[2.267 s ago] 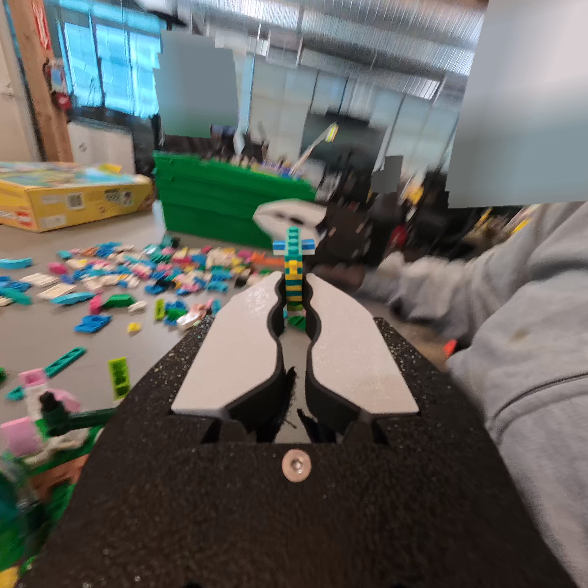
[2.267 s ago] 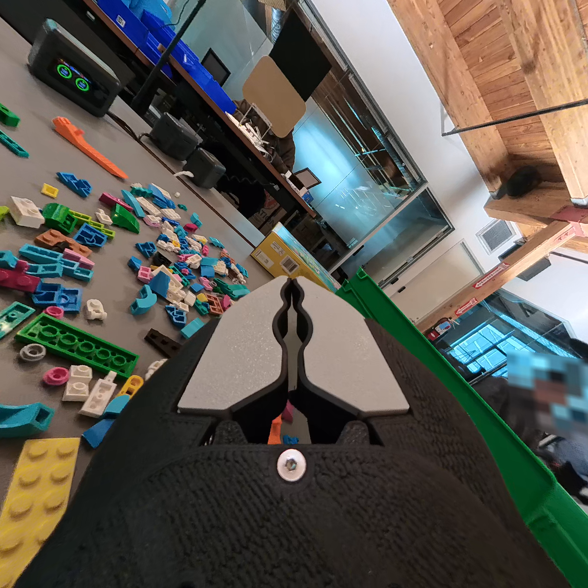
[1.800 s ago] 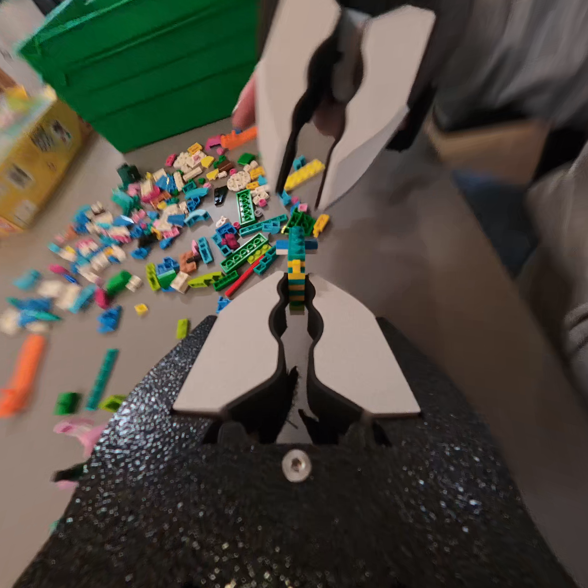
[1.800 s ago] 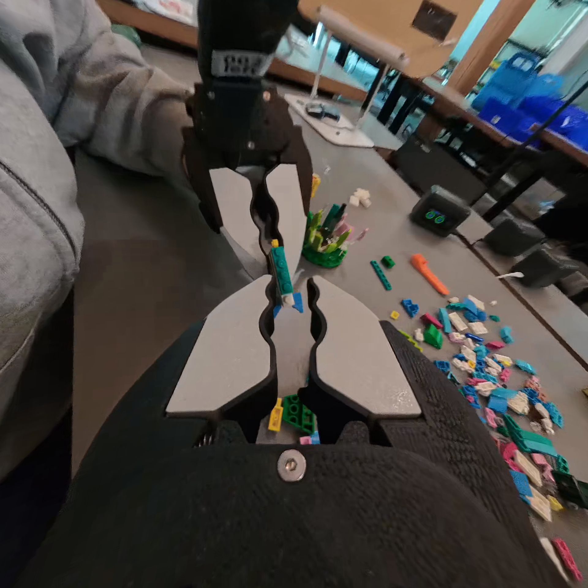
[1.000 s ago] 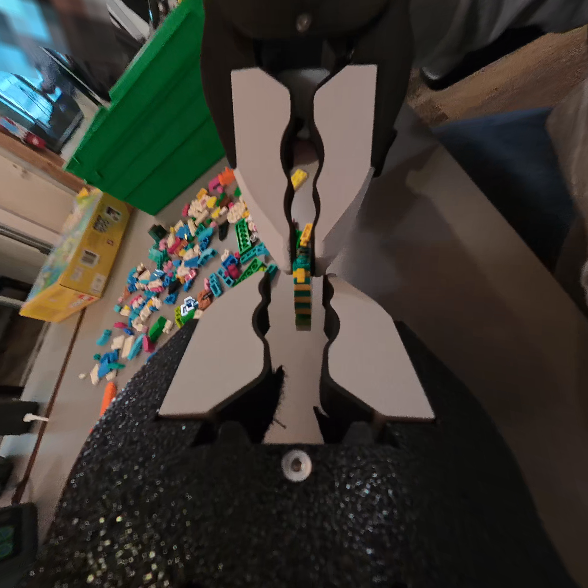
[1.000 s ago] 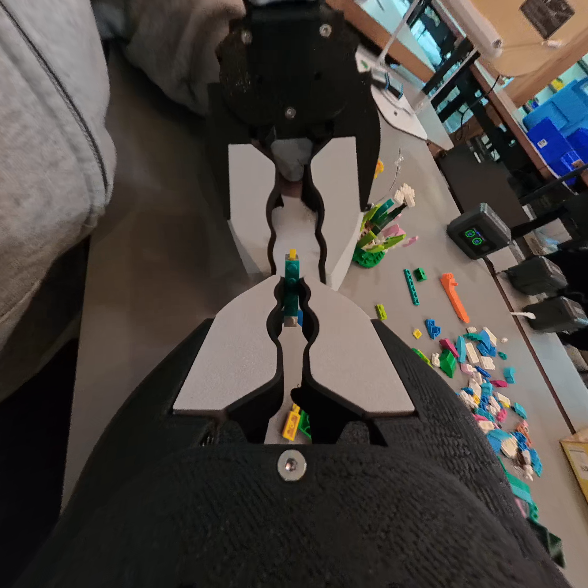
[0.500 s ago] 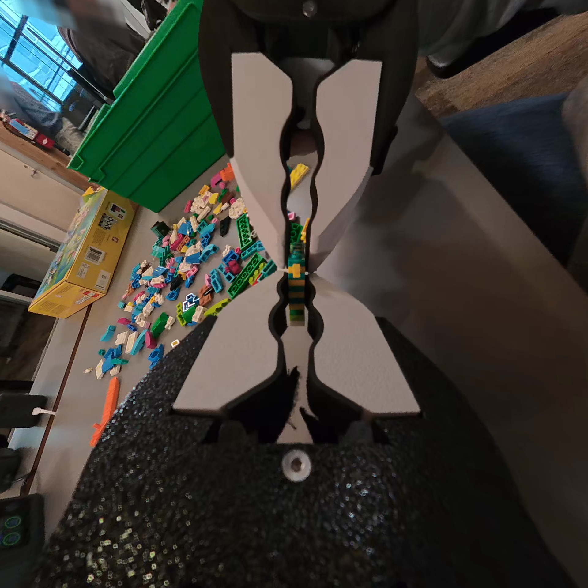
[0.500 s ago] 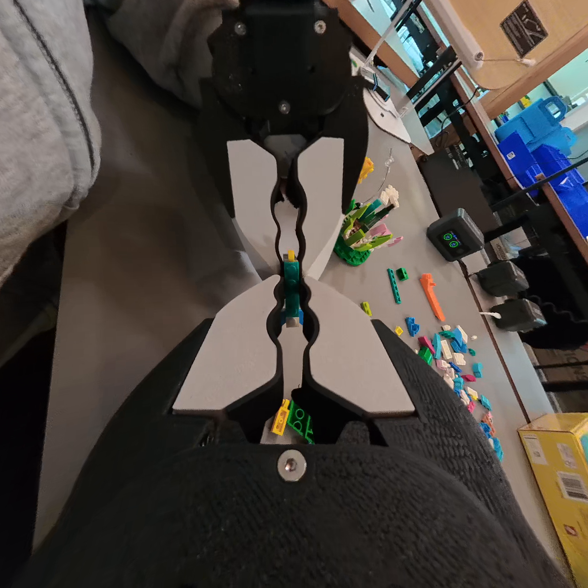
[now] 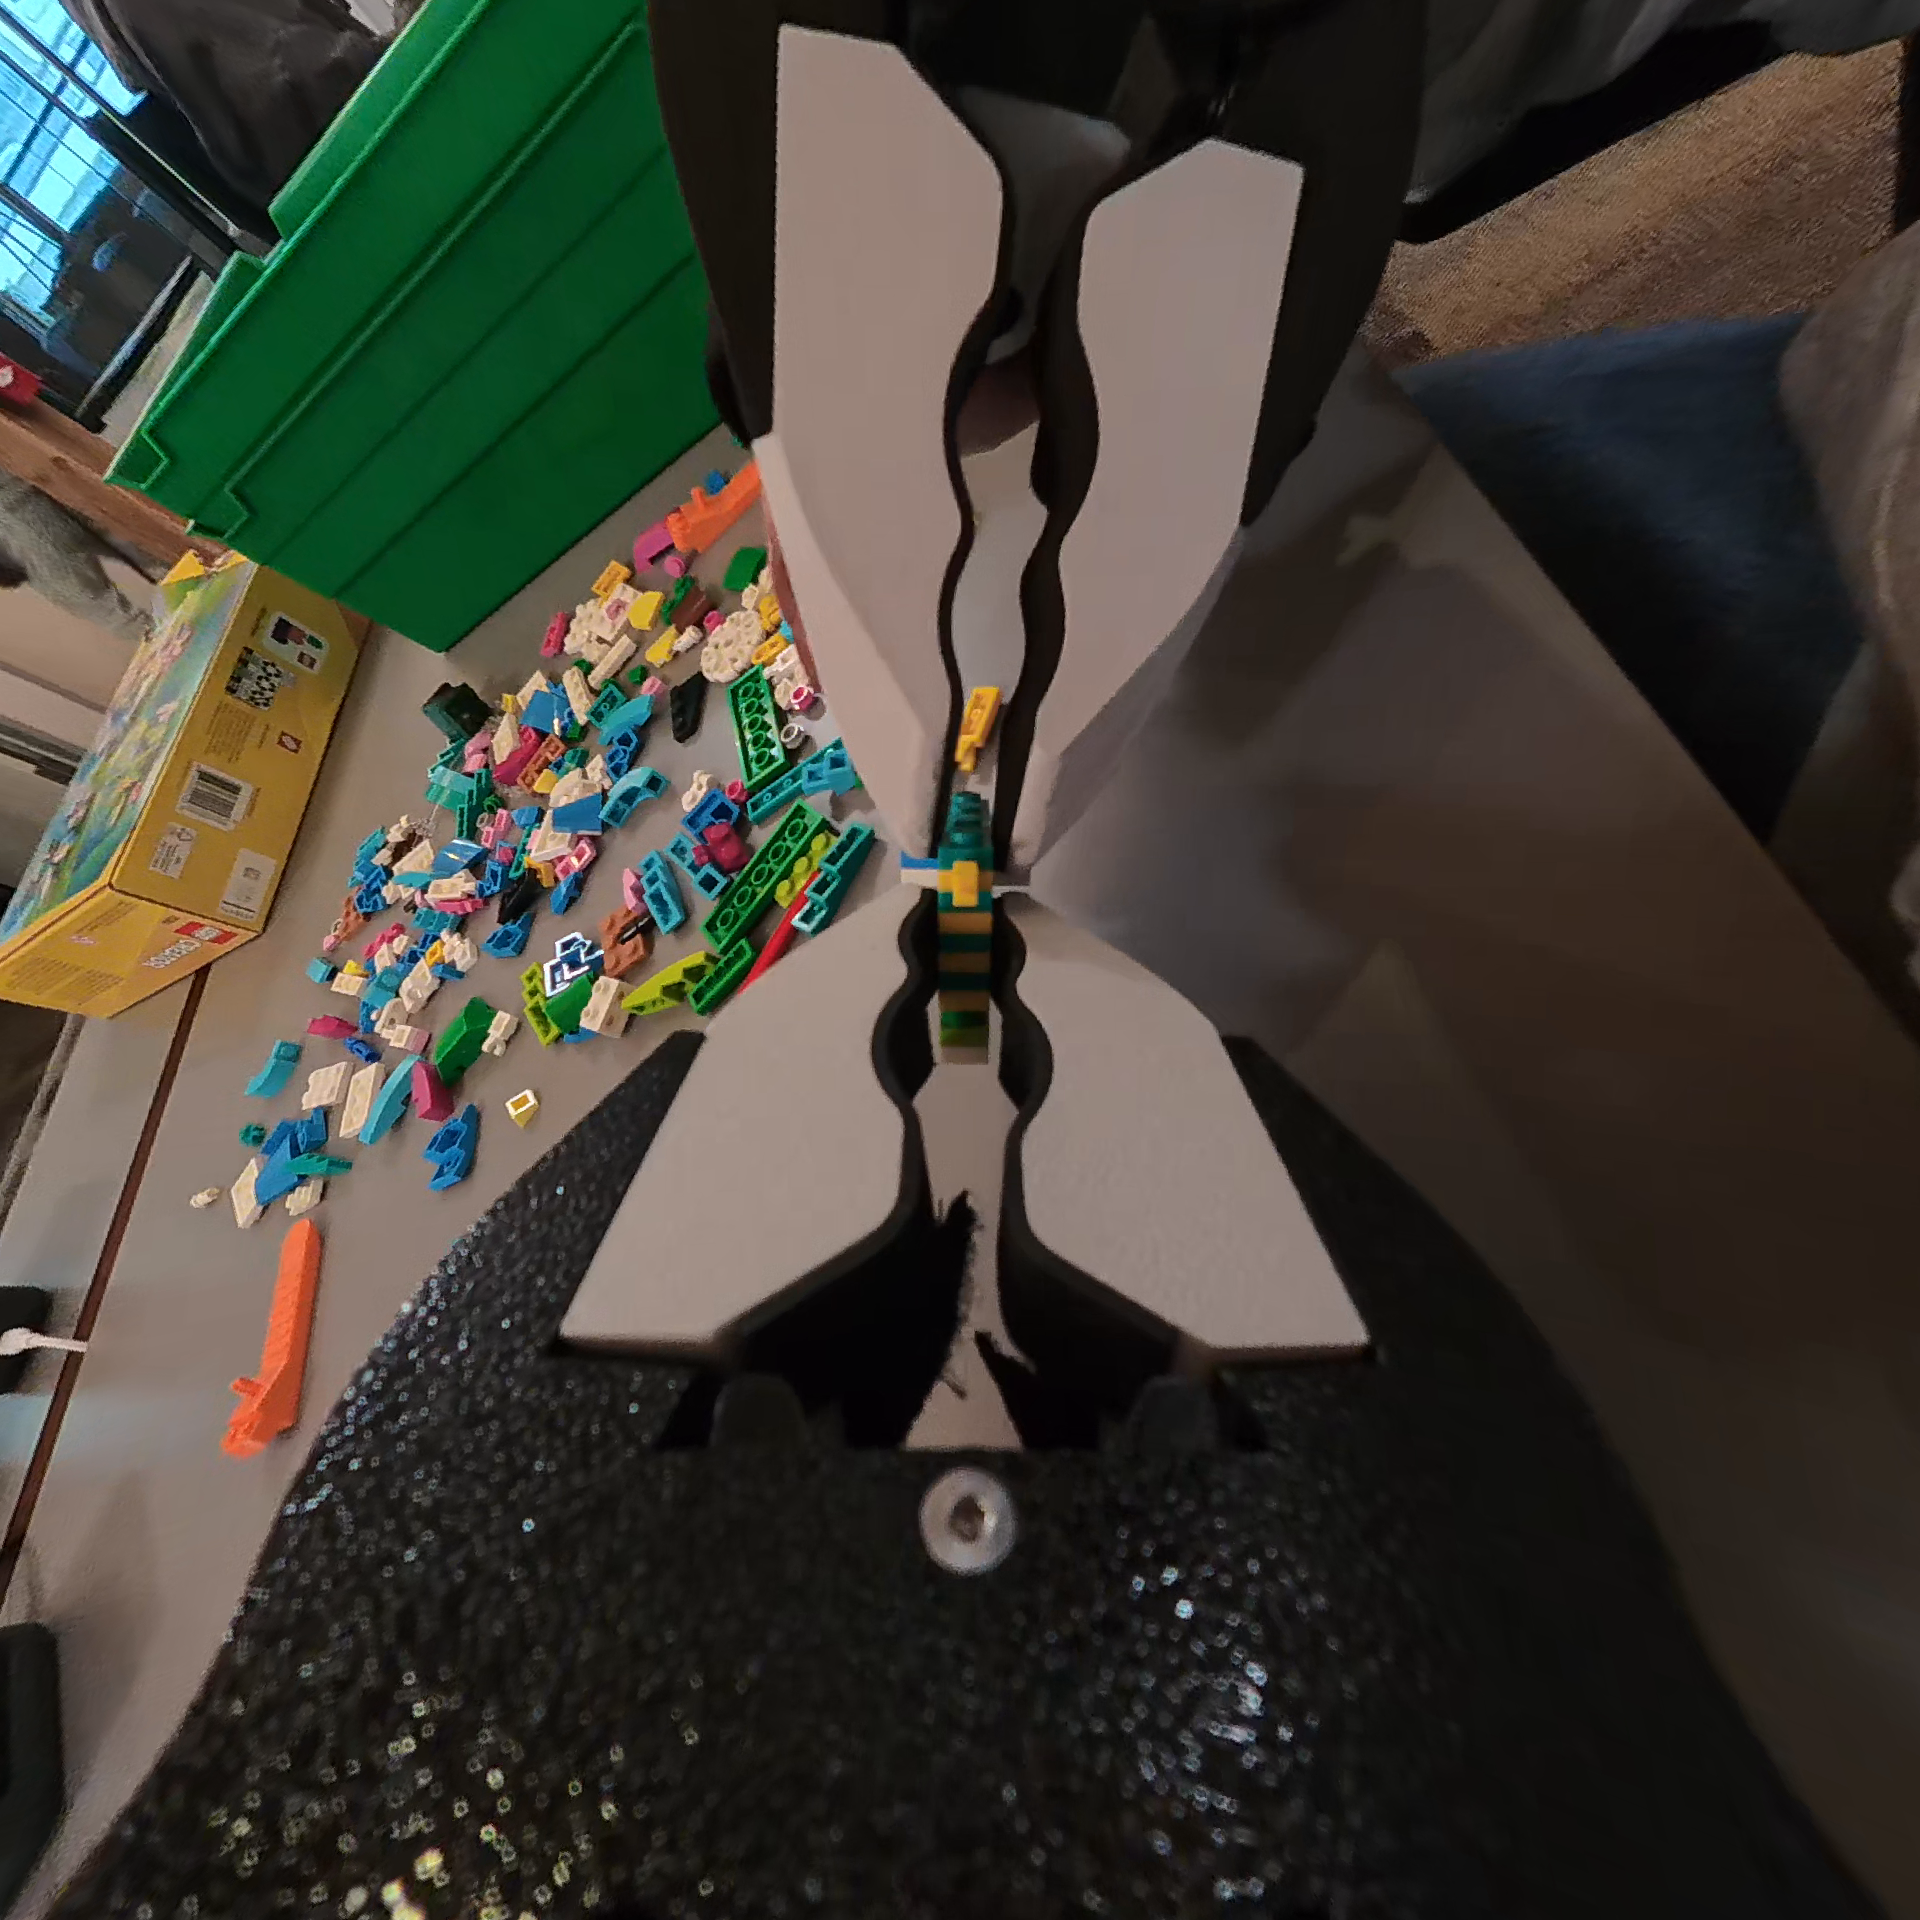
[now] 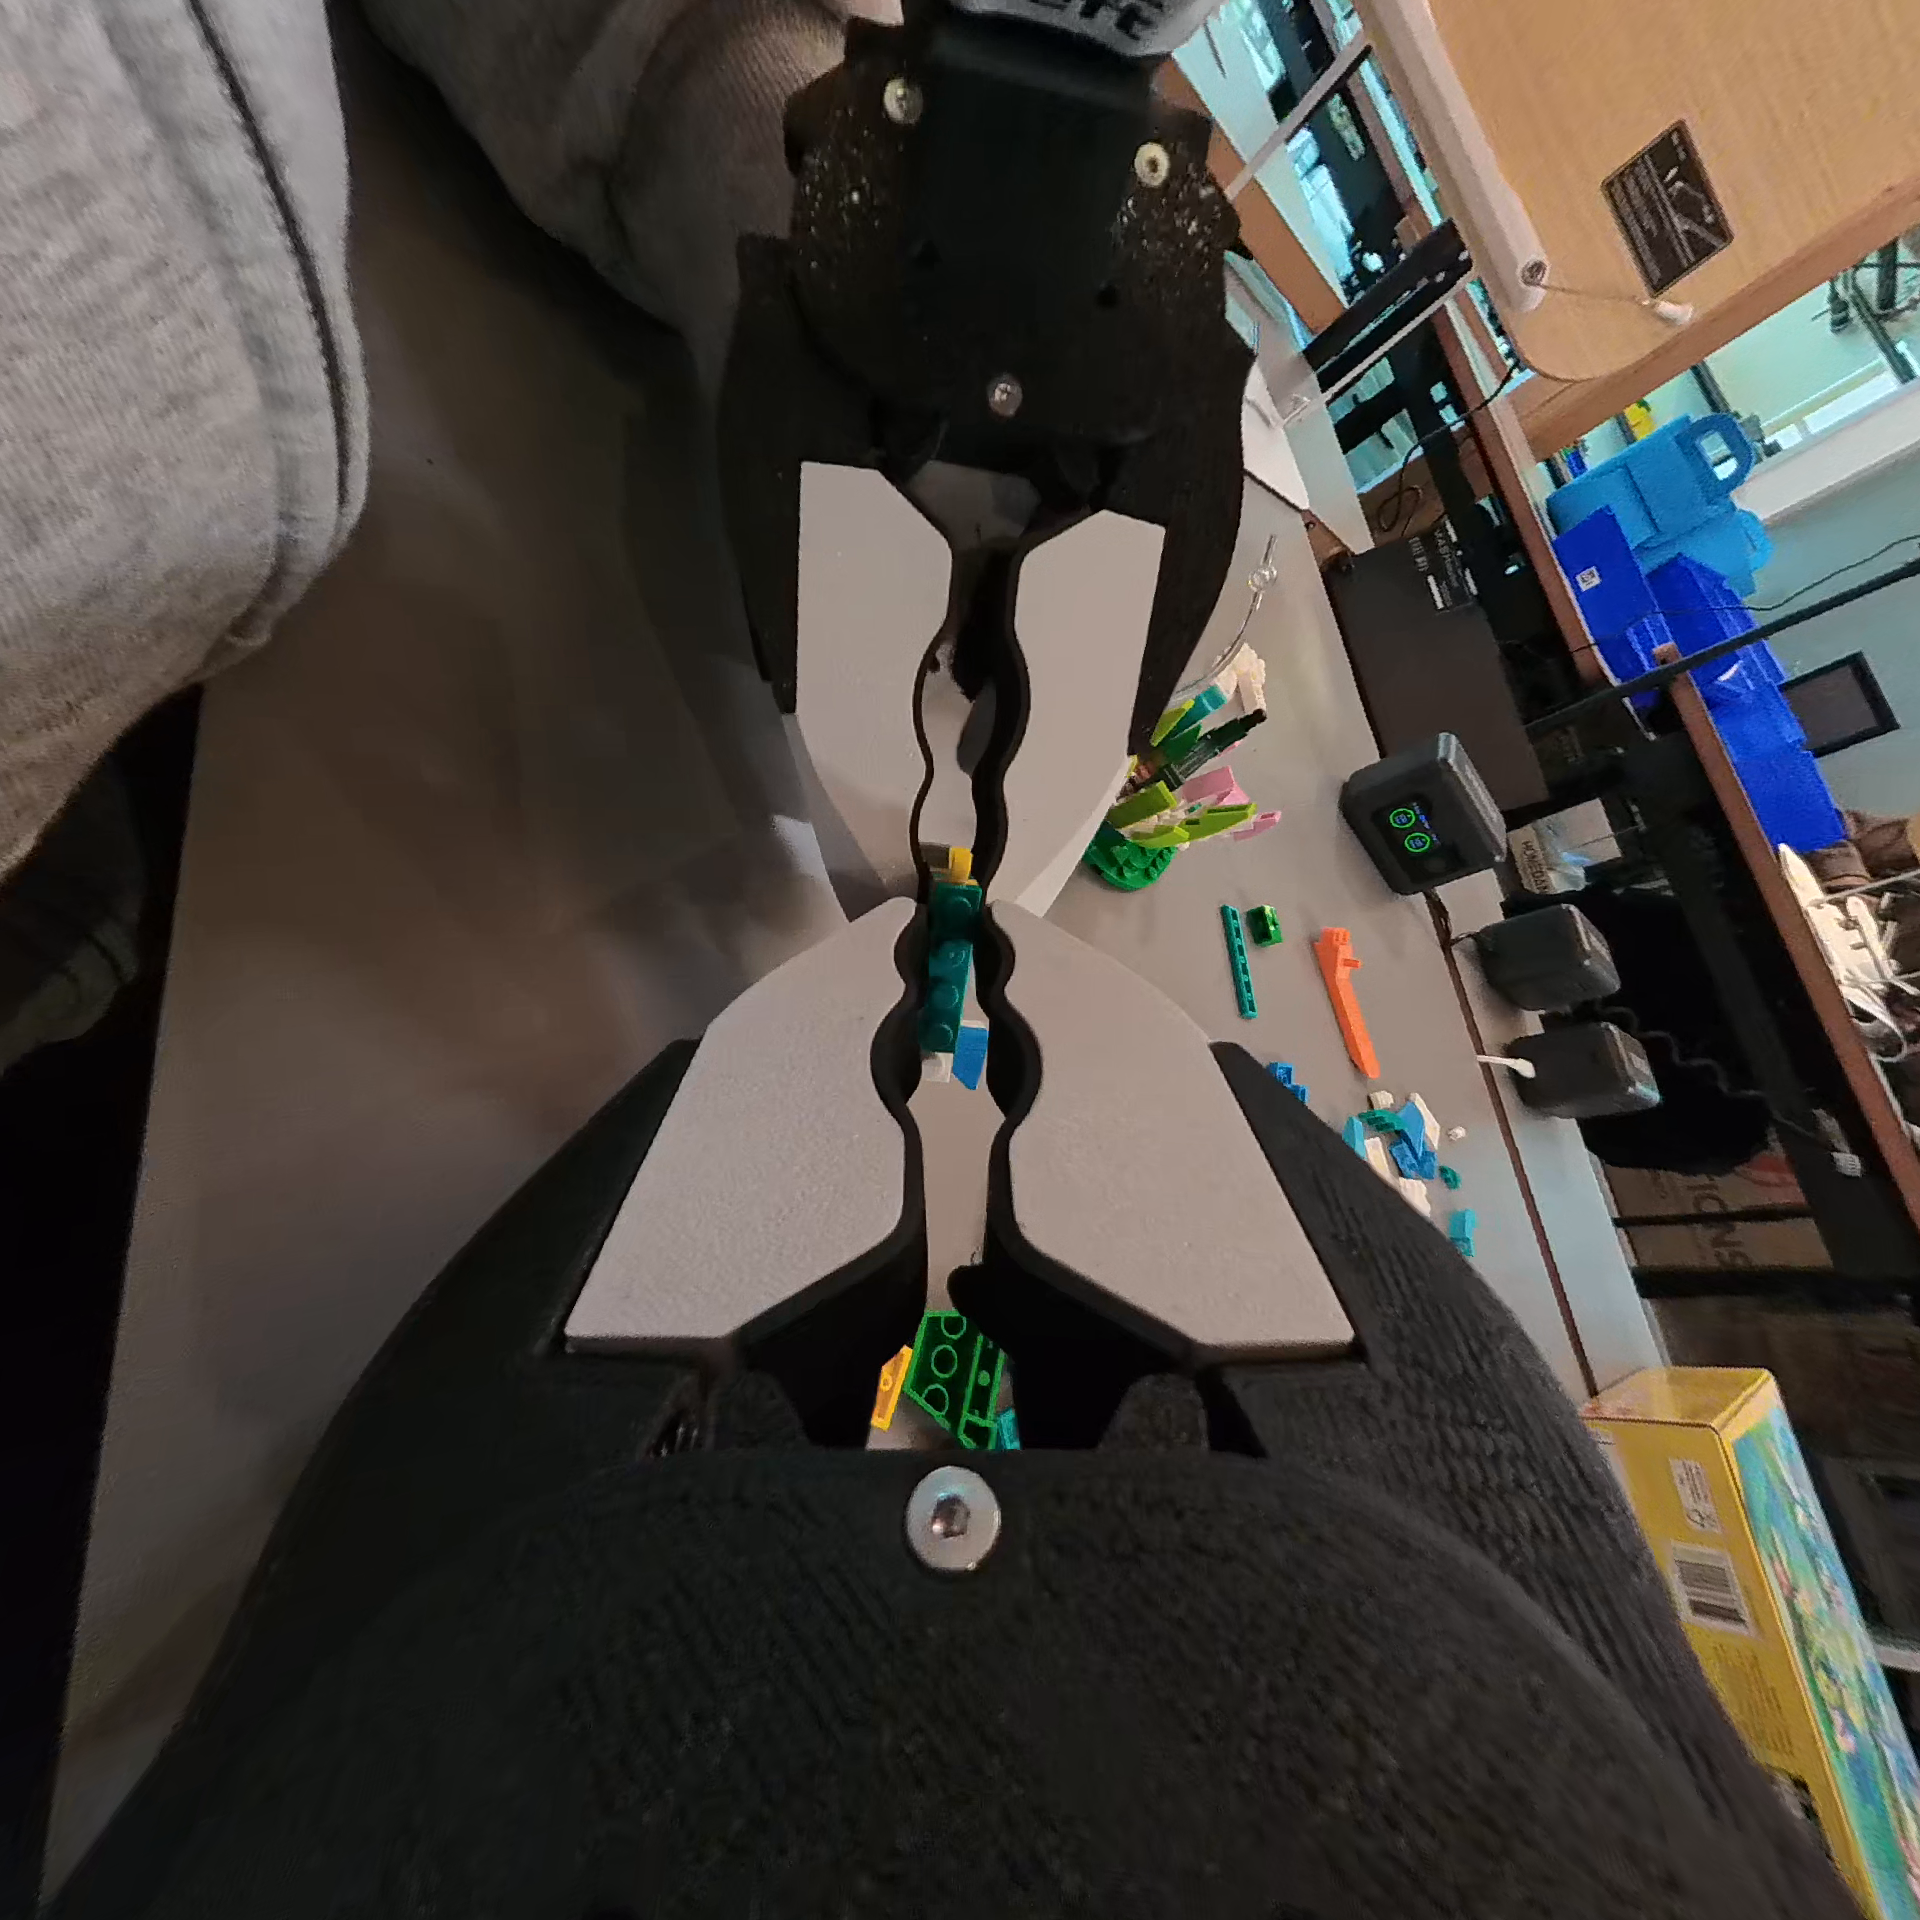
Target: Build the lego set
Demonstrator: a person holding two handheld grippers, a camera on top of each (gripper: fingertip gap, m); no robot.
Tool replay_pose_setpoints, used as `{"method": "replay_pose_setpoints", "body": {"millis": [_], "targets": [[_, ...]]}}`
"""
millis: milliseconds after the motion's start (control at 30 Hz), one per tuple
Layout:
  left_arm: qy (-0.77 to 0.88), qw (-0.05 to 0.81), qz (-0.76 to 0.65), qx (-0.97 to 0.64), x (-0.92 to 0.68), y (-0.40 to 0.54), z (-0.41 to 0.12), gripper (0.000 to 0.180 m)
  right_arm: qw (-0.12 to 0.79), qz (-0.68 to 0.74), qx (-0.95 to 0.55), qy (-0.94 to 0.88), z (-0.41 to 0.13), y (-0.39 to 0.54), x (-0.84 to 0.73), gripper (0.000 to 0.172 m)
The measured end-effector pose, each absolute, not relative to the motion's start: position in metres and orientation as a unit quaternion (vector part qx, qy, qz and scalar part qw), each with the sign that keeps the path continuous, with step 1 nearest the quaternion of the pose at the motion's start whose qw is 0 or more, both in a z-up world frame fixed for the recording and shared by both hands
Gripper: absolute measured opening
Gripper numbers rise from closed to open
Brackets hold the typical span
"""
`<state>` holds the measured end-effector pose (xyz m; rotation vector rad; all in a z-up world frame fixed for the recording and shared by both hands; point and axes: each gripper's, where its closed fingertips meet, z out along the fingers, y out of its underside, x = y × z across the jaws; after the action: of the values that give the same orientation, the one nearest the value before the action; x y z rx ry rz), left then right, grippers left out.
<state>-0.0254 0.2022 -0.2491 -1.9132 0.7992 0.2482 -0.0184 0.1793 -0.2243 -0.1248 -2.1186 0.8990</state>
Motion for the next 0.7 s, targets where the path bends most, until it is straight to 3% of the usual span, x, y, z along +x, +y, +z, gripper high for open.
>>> {"method": "replay_pose_setpoints", "body": {"millis": [567,700], "targets": [[0.348,0.541,0.041,-0.764,-0.005,0.198,-0.238,0.009,0.209,0.556,-0.130,-0.794,-0.212,0.176,-0.002,0.006],[0.316,0.541,0.007,-0.779,-0.010,0.198,-0.238,0.009,0.275,0.516,-0.107,-0.804,-0.212,0.177,-0.007,0.005]]}}
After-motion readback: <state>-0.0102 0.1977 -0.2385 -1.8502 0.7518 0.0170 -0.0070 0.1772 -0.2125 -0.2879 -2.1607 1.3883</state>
